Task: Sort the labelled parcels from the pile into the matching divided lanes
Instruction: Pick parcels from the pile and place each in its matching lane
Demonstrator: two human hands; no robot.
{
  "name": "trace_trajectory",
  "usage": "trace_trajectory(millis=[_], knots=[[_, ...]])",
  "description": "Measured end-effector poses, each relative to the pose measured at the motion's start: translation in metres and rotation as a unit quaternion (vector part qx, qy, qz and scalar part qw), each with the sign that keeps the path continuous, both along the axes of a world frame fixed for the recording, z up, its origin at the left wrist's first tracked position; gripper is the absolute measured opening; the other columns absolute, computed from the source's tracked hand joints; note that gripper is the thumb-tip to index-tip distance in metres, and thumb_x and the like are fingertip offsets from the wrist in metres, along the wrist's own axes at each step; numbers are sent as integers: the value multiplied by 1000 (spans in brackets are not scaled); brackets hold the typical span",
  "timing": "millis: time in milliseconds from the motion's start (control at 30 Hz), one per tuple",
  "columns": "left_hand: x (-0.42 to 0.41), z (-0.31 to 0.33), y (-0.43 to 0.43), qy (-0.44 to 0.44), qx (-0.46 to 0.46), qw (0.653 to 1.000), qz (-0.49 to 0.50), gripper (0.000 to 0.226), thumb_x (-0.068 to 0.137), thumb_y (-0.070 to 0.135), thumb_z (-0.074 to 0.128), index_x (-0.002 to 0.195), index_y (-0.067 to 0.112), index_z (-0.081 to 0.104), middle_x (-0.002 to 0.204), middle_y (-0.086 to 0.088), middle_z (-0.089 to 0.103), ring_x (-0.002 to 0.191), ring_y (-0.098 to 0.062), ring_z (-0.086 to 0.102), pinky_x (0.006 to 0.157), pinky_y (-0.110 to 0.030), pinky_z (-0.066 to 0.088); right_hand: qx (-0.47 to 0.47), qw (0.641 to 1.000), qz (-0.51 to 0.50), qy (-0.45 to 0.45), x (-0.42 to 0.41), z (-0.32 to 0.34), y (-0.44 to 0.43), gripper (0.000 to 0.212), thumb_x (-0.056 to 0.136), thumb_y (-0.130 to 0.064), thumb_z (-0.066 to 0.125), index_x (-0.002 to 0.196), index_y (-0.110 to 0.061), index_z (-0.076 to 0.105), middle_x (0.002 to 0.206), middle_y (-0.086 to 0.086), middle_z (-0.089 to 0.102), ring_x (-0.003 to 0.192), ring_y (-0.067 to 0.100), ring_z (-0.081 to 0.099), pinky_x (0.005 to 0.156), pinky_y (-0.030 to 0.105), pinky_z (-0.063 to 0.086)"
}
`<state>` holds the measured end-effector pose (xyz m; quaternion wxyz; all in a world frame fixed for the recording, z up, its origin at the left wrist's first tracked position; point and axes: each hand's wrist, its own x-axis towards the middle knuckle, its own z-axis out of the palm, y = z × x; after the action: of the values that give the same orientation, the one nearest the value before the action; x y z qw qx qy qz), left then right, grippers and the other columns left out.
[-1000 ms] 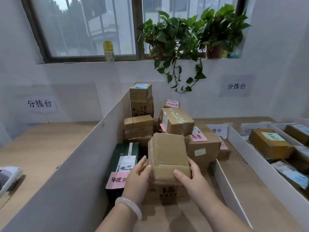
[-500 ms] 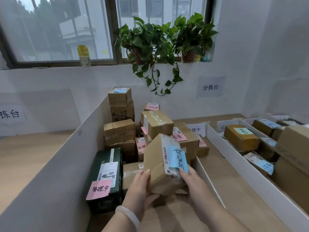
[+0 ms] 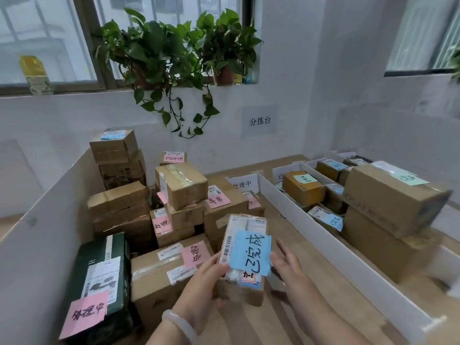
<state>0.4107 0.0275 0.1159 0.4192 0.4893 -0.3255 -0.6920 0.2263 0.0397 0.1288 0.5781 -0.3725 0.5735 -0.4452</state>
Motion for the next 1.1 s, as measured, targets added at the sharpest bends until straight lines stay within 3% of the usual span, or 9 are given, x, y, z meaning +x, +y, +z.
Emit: trace_trajectory(millis=[100,200,267,467,533,667,767,967,1100], knots=[[-22,-3,-3,6,49,997,-57,24,99,28,53,122,23,58,108,-14,74,102,-33,70,84,-44,54,51,997,-34,-44,-34,-9,-2,105,49,-69,71,143,-52,27,135,-2,55,130,26,45,95,58,49],[-52,-6,-8,-30,46,995,-85,27,96,31,55,122,26,61,109,-11,74,106,-31,69,97,-47,50,53,992,-61,-94,-61,-15,1,72,77,-43,74,139,-45,38,112,7,70,111,26,62,76,54,58],[-77,-2,-9,-38,33,996,-77,29,96,35,56,125,30,59,108,-9,74,106,-31,68,91,-46,51,43,990,-86,-100,-81,-19,2,56,87,-33,68,136,-40,41,107,9,71,106,27,64,72,52,59],[-167,0,5,-26,-64,998,-8,90,54,52,79,135,48,39,116,1,71,108,-23,67,98,-56,48,7,978,-150,-149,-151,-13,1,56,90,-25,67,136,-38,39,113,7,67,107,26,63,69,49,59],[-206,1,10,-21,-106,994,16,97,50,48,86,136,48,41,124,2,67,107,-18,68,93,-47,55,0,971,-174,-162,-180,-13,2,59,90,-24,67,138,-37,36,115,6,66,109,26,61,73,52,58],[-279,-4,2,-28,-156,982,100,65,73,29,85,121,56,51,136,6,54,119,-15,60,85,-35,59,-6,973,-192,-126,-243,-12,5,59,87,-30,70,133,-37,34,116,-5,61,112,20,57,90,54,53],[-328,-10,-7,-38,-178,975,124,48,89,15,69,110,54,53,131,10,59,119,-11,59,90,-39,57,-22,980,-190,-54,-297,-11,7,57,87,-34,69,132,-32,34,106,-16,55,102,10,52,96,40,43],[-396,-17,-3,-39,-174,976,126,41,98,19,56,122,52,50,133,-2,54,94,-11,72,68,-26,59,-10,990,-128,65,-376,-23,6,63,85,-50,66,138,-35,35,104,-20,57,105,11,51,94,34,41],[-418,-23,-1,-61,-161,982,72,43,99,25,55,118,62,46,135,-3,53,101,-16,70,75,-31,60,1,989,-116,93,-404,-37,4,58,89,-49,62,139,-33,37,118,-9,57,114,14,48,97,35,39]])
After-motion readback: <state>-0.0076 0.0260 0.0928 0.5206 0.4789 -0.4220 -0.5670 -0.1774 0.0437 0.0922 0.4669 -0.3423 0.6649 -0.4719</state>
